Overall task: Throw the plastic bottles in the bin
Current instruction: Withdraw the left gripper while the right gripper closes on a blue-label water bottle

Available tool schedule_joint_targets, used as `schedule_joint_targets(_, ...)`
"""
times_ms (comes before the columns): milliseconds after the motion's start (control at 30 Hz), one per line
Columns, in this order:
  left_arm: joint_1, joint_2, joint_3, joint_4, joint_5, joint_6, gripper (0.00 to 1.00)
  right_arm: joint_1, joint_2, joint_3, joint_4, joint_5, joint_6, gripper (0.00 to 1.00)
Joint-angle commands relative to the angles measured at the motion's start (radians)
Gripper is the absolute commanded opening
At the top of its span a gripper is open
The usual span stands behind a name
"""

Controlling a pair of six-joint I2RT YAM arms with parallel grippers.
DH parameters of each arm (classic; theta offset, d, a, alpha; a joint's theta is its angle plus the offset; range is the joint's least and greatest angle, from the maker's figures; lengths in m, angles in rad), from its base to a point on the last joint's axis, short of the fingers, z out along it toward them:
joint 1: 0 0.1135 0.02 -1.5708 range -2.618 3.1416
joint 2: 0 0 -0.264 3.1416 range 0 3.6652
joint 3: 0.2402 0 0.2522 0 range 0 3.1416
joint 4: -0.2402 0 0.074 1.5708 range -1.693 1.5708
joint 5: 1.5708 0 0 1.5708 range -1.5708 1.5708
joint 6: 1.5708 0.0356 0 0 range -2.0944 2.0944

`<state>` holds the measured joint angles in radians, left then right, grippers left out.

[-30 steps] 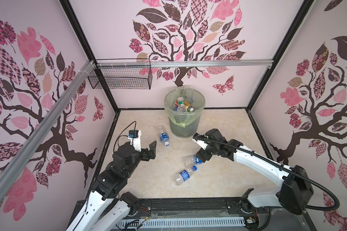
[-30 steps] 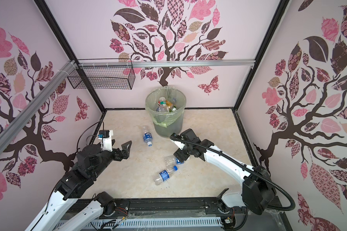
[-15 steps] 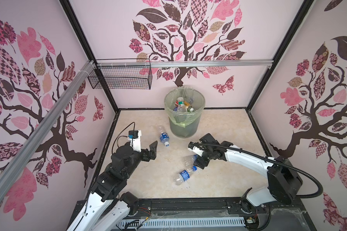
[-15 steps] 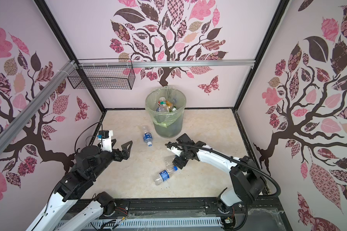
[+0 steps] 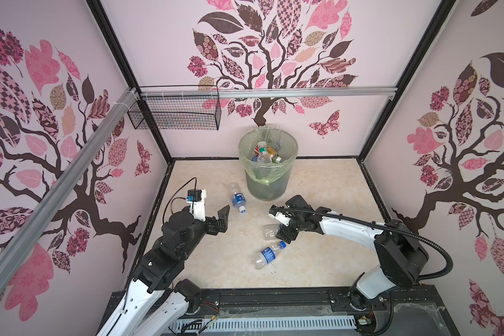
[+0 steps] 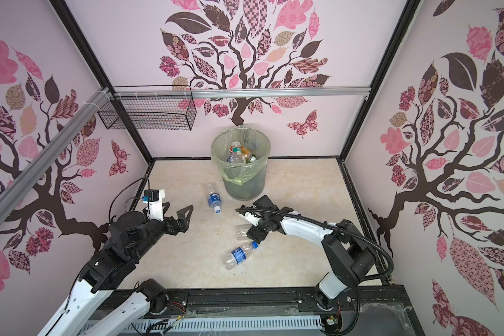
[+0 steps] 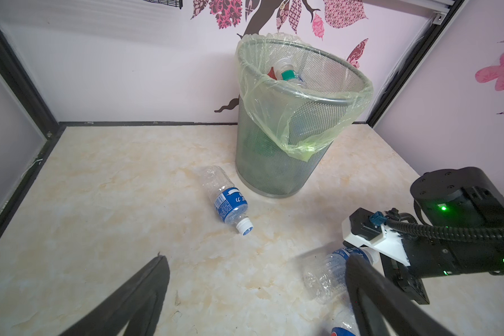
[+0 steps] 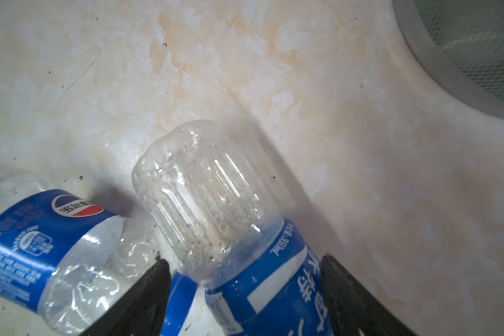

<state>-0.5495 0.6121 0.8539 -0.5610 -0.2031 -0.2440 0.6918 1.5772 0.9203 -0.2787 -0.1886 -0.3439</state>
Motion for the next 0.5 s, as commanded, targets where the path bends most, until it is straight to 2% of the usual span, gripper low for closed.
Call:
schedule_joint_targets(0, 0.005, 0.006, -0.026, 0.029, 0.016, -0.006, 0.98, 0.005, 0.021, -0.013, 0.035, 0.037, 0.018, 0.83)
schedule_joint_targets(467, 0.005, 0.015, -0.024, 0.030, 0.022, 0.001, 0.98, 0.005, 0.094, 0.009, 0.081, 0.156, 0.064, 0.85)
